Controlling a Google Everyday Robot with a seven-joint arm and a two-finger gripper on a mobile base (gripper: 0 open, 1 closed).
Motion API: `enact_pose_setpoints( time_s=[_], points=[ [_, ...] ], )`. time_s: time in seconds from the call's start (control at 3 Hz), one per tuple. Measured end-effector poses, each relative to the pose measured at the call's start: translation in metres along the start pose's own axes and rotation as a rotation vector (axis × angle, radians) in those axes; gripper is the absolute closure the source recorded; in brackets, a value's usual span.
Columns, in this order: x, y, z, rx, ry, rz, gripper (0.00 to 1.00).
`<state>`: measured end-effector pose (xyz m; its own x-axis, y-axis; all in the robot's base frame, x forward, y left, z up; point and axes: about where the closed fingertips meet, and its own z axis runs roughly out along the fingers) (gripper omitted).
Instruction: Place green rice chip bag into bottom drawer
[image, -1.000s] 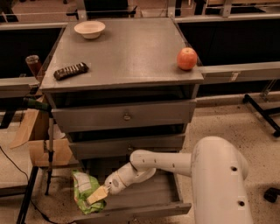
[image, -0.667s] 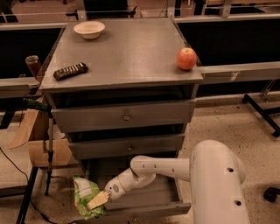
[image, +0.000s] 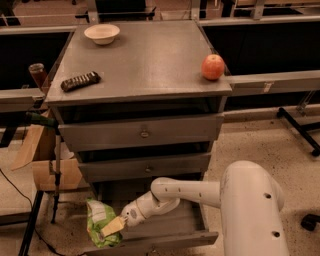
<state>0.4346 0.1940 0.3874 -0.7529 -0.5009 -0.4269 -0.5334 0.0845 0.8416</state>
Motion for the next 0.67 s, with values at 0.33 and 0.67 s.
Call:
enact_pose_setpoints(
  time_s=[0.33, 0.67],
  points=[
    [0.006, -0.027, -0.021, 0.057, -0.088, 0.077, 1.0],
    [0.018, -0.066, -0.049, 0.123, -0.18, 0.194, 1.0]
  ],
)
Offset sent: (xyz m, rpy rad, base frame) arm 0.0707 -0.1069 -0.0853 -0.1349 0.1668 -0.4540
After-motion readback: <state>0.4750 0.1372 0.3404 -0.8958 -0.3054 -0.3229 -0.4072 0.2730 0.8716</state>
